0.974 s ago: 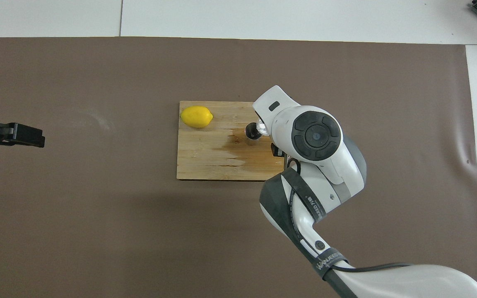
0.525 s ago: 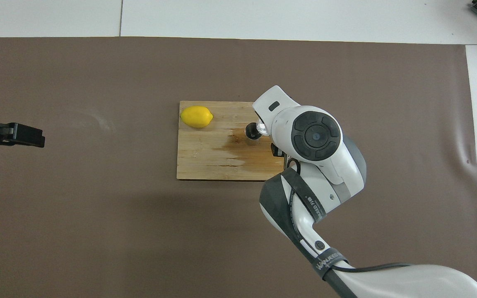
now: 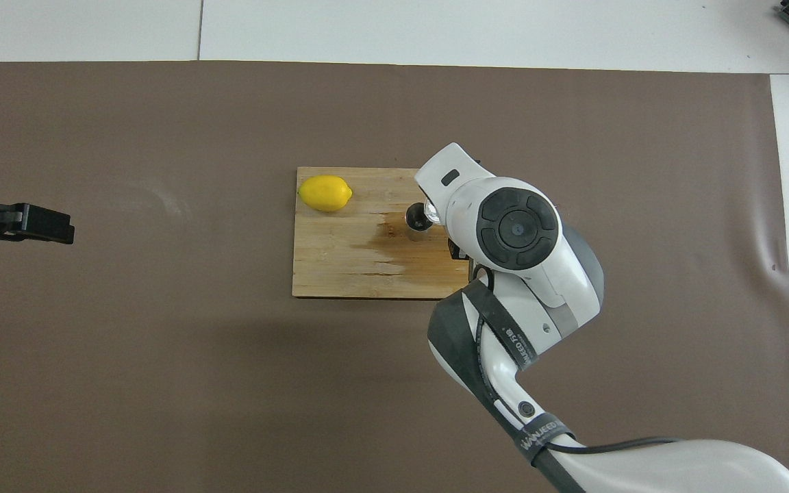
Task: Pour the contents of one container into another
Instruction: 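Tilt the white cup with the right gripper to pour into the metal cup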
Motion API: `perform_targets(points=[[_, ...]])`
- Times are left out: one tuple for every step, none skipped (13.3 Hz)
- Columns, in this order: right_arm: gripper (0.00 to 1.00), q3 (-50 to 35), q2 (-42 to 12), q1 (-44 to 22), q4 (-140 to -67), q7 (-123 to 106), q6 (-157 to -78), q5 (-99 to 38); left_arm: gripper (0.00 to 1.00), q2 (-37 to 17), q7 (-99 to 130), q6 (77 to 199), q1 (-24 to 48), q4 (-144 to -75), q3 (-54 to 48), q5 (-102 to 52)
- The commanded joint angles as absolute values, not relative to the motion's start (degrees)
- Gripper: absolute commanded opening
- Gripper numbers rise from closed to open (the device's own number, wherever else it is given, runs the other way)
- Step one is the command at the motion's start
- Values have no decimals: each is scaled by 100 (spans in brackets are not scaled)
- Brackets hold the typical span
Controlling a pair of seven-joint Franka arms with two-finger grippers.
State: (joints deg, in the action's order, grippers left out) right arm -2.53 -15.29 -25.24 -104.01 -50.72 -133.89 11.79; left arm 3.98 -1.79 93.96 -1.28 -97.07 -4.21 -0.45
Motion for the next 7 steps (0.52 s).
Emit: perform_targets(points=[[43, -264, -1354, -2584, -10582, -4834, -13474, 1397, 100, 466, -193, 9316, -176, -9729, -439, 44], [43, -264, -1354, -2584, -10582, -4834, -13474, 1397, 100, 466, -193, 9316, -176, -9729, -439, 44], [43, -264, -1354, -2584, -10582, -4834, -13474, 1397, 100, 466, -202, 9316, -176, -9721, -439, 44], [43, -264, -1354, -2584, -10582, -4834, -13474, 1397, 100, 466, -202, 9316, -176, -9729, -439, 44], [43, -264, -1354, -2584, -10582, -4834, -13482, 1397, 100, 466, -202, 9316, -176, -9729, -439, 44], [43, -264, -1362, -2567, -10582, -4834, -13491, 1397, 100, 466, -202, 9316, -176, -9729, -439, 44], [43, -264, -1354, -2558, -10582, -4834, -13491, 1389, 100, 466, -193, 9316, -176, -9729, -439, 44]])
